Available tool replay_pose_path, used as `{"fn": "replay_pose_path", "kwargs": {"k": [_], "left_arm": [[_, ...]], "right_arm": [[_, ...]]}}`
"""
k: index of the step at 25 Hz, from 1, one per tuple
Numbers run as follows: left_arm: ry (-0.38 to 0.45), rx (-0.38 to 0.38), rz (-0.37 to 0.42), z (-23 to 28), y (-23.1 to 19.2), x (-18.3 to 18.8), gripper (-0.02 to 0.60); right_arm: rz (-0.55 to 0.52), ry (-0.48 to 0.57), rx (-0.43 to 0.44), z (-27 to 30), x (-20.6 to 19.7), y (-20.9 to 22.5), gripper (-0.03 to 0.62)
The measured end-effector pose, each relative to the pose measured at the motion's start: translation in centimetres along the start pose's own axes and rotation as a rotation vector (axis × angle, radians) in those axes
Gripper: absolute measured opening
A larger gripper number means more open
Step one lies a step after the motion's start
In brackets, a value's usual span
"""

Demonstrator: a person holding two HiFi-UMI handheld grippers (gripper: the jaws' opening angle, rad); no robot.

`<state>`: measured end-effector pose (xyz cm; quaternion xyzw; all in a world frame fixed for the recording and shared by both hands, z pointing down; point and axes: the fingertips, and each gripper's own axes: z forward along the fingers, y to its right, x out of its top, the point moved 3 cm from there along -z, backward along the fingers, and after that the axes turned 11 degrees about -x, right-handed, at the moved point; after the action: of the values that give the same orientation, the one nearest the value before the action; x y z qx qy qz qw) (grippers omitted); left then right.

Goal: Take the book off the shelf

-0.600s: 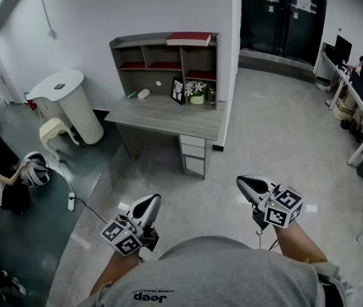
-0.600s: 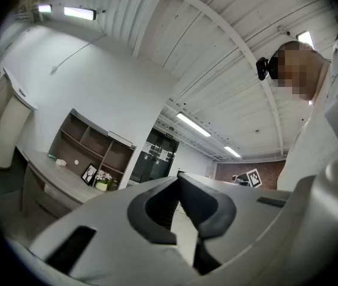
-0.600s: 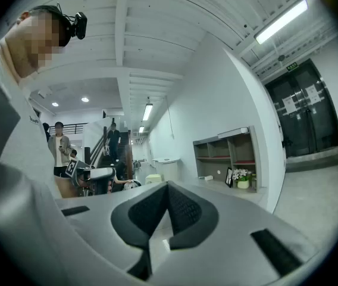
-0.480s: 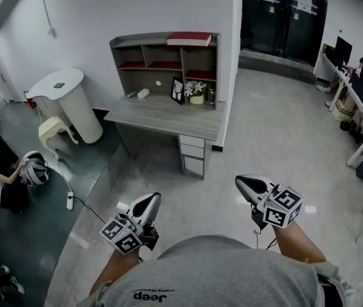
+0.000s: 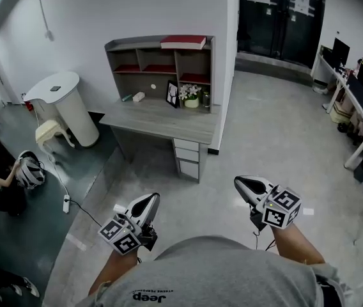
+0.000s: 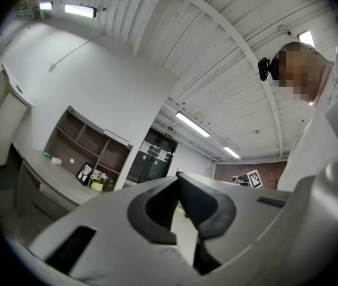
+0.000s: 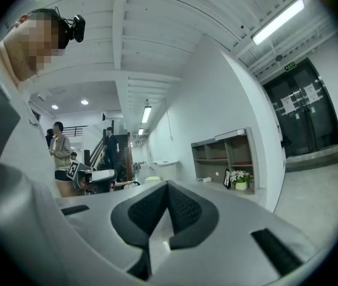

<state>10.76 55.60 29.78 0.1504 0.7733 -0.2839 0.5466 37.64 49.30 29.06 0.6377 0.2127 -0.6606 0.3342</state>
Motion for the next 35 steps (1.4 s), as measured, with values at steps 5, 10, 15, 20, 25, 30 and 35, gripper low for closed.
{"fn": "replay_pose_path", "kwargs": {"k": [5, 10, 15, 20, 25, 30, 35], "left_arm": [[-0.009, 0.001, 0.000, 2.6, 0.9, -0.7, 0.031], [-0.009, -0.003, 0.009, 6.2, 2.4, -1.7, 0.031], [0.002, 0.004, -0.012, 9.9, 4.0, -3.7, 0.031], [-0.014, 0.012, -0.024, 12.4, 5.0, -5.7, 0.031], [-0.036, 0.023, -0.020, 13.5, 4.8, -6.0, 0.031], [-0.029, 0.039, -0.034, 13.2, 2.1, -5.5, 0.031], [-0.025, 0.014, -0.060, 12.9, -3.0, -5.5, 0.031]], "right_arm": [[0.004, 0.002, 0.004, -1.6, 0.3, 2.2, 0.003], [-0.005, -0.005, 0.015, -4.3, 0.3, 5.2, 0.005], [-0.012, -0.028, 0.029, -7.3, -0.3, 8.8, 0.005], [-0.010, -0.037, 0.035, -9.0, -1.1, 11.6, 0.005], [0.020, -0.044, 0.049, -8.5, -1.8, 13.2, 0.005], [0.015, -0.054, 0.063, -5.9, -1.9, 13.3, 0.005], [0.007, -0.073, 0.034, -1.4, -2.3, 13.7, 0.005]]}}
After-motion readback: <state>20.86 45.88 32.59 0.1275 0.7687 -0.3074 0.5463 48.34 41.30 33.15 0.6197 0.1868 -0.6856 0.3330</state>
